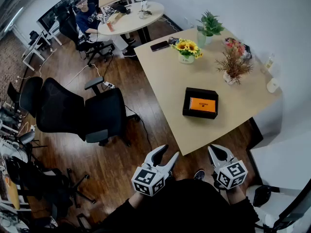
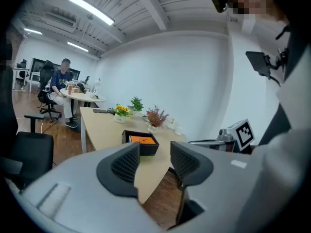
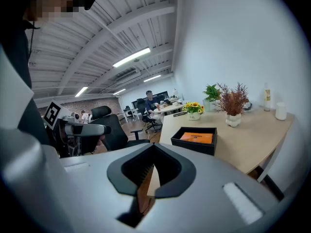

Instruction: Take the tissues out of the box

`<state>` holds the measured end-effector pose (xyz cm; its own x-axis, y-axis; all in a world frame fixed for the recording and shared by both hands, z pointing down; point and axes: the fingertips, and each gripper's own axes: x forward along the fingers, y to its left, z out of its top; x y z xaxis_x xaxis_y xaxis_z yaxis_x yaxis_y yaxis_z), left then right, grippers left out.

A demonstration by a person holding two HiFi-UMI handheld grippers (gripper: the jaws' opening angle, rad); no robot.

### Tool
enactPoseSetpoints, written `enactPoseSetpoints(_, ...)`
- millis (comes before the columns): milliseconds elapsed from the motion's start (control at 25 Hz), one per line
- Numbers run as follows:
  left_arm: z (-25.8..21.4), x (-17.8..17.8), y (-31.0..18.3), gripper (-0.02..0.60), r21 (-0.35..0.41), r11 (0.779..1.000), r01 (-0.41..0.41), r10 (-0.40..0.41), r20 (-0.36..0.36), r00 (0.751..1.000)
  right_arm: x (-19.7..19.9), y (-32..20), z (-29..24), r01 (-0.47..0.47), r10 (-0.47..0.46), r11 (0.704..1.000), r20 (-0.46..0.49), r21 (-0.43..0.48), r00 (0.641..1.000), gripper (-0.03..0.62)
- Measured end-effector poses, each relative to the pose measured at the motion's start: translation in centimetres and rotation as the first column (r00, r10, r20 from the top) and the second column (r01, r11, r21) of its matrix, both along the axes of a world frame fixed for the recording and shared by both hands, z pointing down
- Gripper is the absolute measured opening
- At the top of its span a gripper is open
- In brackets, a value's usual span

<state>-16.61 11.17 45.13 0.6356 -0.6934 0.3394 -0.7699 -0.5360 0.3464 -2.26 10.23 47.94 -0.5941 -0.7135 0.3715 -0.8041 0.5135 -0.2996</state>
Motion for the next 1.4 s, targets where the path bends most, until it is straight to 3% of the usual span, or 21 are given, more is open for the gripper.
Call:
enactPoseSetpoints(440,0.4,-5.0,-2.5,0.181,0.019,1.000,0.007,-0.007,-0.022,1.000,-4.8,-1.9,0.7,0.004,-0.004,1.000,-0.036,0.008,0.999,0.002)
enactPoseSetpoints(720,1.1,-6.2,-5.5,0.179,0.024,0.997,-0.073,0.074,-0.039,0.997,-6.0,-3.3,1.5,-0.025,0.025,1.000,-0.127,0.001,0.992,0.002)
enactPoseSetpoints(880,1.9,-4.3,-8.5,0.179,0.042,0.992,-0.116,0.116,-0.001,0.993,-3.4,-5.1,2.6,-0.052,0.048,0.998,-0.179,-0.019,0.983,0.018)
enactPoseSetpoints(1000,2.9,-2.1,-11.7,0.178,0.042,0.991,-0.124,0.121,0.073,0.990,-0.2,-7.9,3.6,-0.065,0.060,0.998,-0.216,-0.019,0.974,0.035)
enactPoseSetpoints(1200,5.8,1.9,-17.2,0.174,-0.025,0.992,-0.122,0.125,0.212,0.969,3.5,-14.7,5.9,0.016,-0.024,0.999,-0.296,-0.032,0.955,0.058)
enactPoseSetpoints(1280,7.2,4.1,-18.8,0.175,-0.082,0.986,-0.143,0.158,0.227,0.961,4.3,-17.4,7.0,0.080,-0.089,0.996,-0.356,-0.042,0.930,0.078)
enactPoseSetpoints(1400,9.5,8.1,-20.6,0.175,-0.176,0.962,-0.210,0.252,0.266,0.930,5.2,-21.1,9.1,0.194,-0.211,0.977,-0.467,-0.085,0.859,0.150)
